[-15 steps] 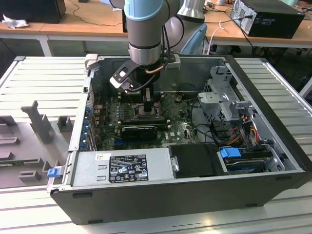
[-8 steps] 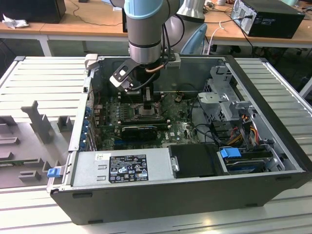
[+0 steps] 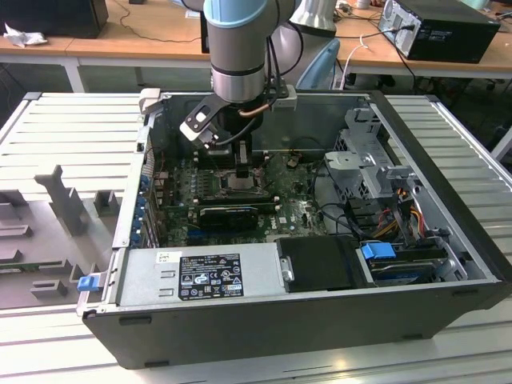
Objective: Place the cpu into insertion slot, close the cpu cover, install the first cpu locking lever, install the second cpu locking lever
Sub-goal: 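Place the cpu into insertion slot, then close the cpu cover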
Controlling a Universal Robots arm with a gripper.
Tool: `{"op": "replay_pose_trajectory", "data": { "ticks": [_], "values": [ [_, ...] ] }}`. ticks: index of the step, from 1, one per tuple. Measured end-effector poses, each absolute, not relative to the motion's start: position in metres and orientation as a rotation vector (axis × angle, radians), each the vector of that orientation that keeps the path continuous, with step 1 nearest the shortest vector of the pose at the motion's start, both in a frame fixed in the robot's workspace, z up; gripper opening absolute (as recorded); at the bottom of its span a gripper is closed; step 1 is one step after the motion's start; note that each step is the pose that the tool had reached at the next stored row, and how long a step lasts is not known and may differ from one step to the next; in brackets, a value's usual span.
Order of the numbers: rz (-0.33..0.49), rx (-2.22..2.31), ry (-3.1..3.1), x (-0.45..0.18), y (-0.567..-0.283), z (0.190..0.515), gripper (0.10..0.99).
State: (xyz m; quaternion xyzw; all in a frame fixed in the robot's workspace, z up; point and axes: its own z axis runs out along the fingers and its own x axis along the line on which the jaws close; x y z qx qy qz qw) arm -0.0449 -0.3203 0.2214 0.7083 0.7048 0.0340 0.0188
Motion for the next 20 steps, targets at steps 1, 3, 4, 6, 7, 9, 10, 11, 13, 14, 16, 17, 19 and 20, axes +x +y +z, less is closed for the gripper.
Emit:
{"op": "replay_pose_trajectory", "data": {
  "ticks": [1,3,4,6,7,9,10,11,13,14,16,17,19,20],
  "values": [
    [0.105,2.199,2.188,-0.045,-0.3203,0.2223,0.106],
    [0.105,2.199,2.188,-0.0449,-0.3203,0.2239,0.106],
    [0.106,2.199,2.188,-0.0449,-0.3203,0.2244,0.106],
    [0.106,2.199,2.188,-0.0449,-0.3203,0.2258,0.106],
    [0.105,2.199,2.188,-0.0449,-0.3203,0.2267,0.106],
    [0.106,2.199,2.189,-0.0445,-0.3203,0.2273,0.106],
    [0.105,2.199,2.189,-0.0427,-0.3203,0.2274,0.106],
    [0.105,2.199,2.188,-0.0409,-0.3203,0.2274,0.106],
    [0.105,2.199,2.189,-0.038,-0.3204,0.2274,0.106],
    [0.105,2.199,2.188,-0.038,-0.3204,0.2273,0.106],
    [0.105,2.199,2.189,-0.0377,-0.3203,0.2278,0.106],
    [0.105,2.199,2.189,-0.0377,-0.3203,0.2288,0.106],
    [0.105,2.199,2.188,-0.0378,-0.3203,0.2313,0.106],
    [0.105,2.199,2.188,-0.0377,-0.3203,0.2319,0.106]
  ]
}}
